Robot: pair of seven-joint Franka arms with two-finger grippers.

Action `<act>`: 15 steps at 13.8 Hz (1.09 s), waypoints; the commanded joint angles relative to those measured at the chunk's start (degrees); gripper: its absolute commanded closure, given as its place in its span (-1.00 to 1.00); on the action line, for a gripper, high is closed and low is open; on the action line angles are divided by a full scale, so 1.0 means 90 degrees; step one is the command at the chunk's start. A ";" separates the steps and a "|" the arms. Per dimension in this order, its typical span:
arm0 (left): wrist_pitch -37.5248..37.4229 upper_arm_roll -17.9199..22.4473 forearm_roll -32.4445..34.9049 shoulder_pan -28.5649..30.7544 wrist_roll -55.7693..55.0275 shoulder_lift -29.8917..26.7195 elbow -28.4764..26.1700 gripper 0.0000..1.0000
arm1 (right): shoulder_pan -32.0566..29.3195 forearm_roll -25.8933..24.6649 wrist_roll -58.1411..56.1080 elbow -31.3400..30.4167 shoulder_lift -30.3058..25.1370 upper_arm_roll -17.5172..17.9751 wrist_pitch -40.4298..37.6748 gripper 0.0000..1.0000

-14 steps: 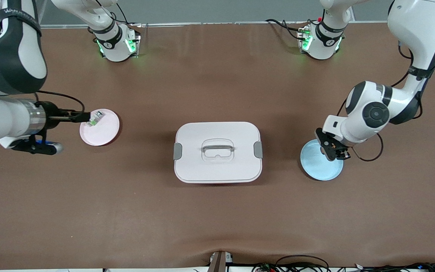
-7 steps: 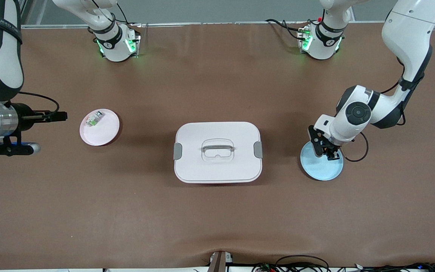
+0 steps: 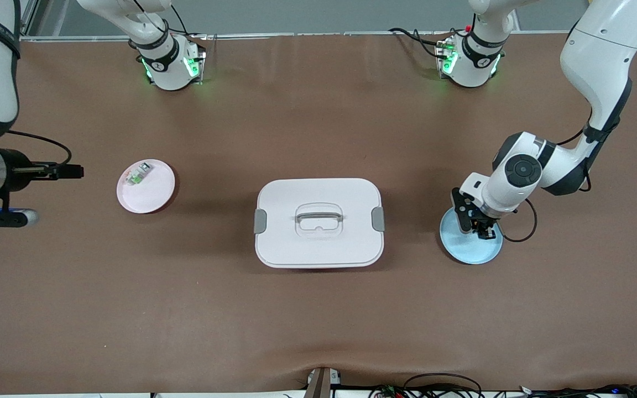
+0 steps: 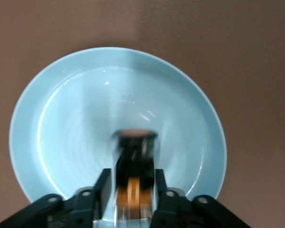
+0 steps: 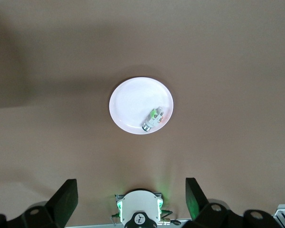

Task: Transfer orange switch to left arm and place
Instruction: 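Lower the switch onto the blue plate and open the left gripper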

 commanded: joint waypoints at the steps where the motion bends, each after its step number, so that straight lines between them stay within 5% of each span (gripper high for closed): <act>1: -0.0022 -0.0038 0.0136 0.0056 -0.0443 -0.0016 0.0229 -1.00 | -0.0172 -0.0073 0.0369 0.0253 -0.0087 0.0111 -0.0040 -1.00; 6: -0.1668 -0.0301 -0.0924 0.0017 -0.1196 -0.0309 0.1457 -1.00 | -0.0103 -0.0189 0.0890 0.0332 -0.0380 0.0141 -0.0089 -1.00; 10: -0.3144 -0.0438 -0.1387 -0.0023 -0.2385 -0.0377 0.2669 -1.00 | 0.0082 -0.0805 -0.0396 0.0332 -0.0673 0.0170 -0.0128 -1.00; 15: -0.4737 -0.0497 -0.2402 0.0036 -0.4697 -0.0534 0.4115 -1.00 | -0.0561 0.0209 -0.1305 0.0312 -0.0780 0.0160 -0.0119 -1.00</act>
